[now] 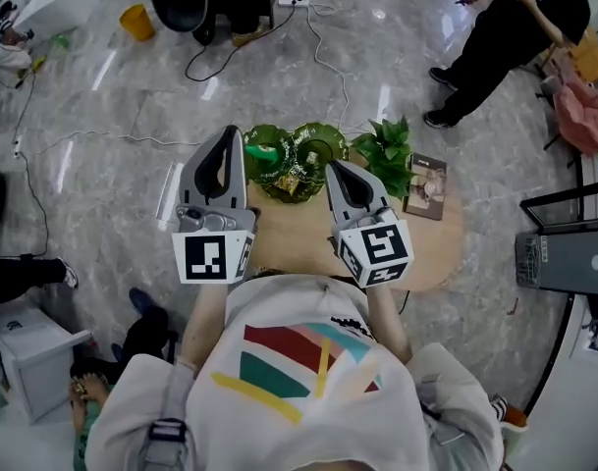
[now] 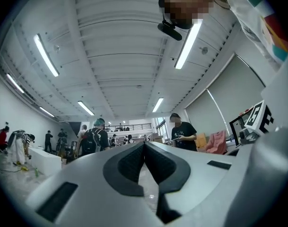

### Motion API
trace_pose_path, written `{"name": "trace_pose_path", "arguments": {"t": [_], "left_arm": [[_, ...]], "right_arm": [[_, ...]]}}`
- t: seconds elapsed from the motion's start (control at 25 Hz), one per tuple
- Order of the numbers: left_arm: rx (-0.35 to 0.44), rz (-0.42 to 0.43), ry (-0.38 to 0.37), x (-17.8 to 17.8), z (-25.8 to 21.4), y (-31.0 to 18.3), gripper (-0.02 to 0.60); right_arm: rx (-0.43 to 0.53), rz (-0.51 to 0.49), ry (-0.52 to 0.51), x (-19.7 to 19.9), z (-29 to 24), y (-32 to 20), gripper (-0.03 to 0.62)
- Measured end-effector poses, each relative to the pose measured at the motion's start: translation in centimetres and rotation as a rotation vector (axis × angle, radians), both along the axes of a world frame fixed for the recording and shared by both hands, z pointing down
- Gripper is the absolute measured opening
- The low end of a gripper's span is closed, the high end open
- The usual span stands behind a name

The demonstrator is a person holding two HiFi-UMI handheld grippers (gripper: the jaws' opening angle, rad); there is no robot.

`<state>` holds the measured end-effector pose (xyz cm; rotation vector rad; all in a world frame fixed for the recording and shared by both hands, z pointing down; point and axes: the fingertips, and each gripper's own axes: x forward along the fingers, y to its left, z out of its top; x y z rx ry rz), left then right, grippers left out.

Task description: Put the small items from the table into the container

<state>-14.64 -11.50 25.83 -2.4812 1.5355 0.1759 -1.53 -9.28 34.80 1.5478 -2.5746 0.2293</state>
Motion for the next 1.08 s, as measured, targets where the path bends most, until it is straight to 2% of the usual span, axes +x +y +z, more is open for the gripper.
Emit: {"name": "trace_pose_path", "arguments": {"t": [0.24, 0.4, 1.08], "left_arm": [[0.001, 0.038, -0.008, 2.0, 0.1, 0.6, 0.008], [0.014, 0.02, -0.013, 1.7, -0.1, 0.7, 0.008], [-0.012, -0.089, -0.009, -1.3, 0.8, 0.4, 0.008]], "right_arm": [[-0.011, 0.045, 0.024, 1.1, 0.2, -0.4, 0.012], [0.01, 0.022, 0.029, 0.8, -0.4, -0.4, 0.012], [-0.007, -0.08, 0.052, -0.8, 0.6, -1.0, 0.012]]}}
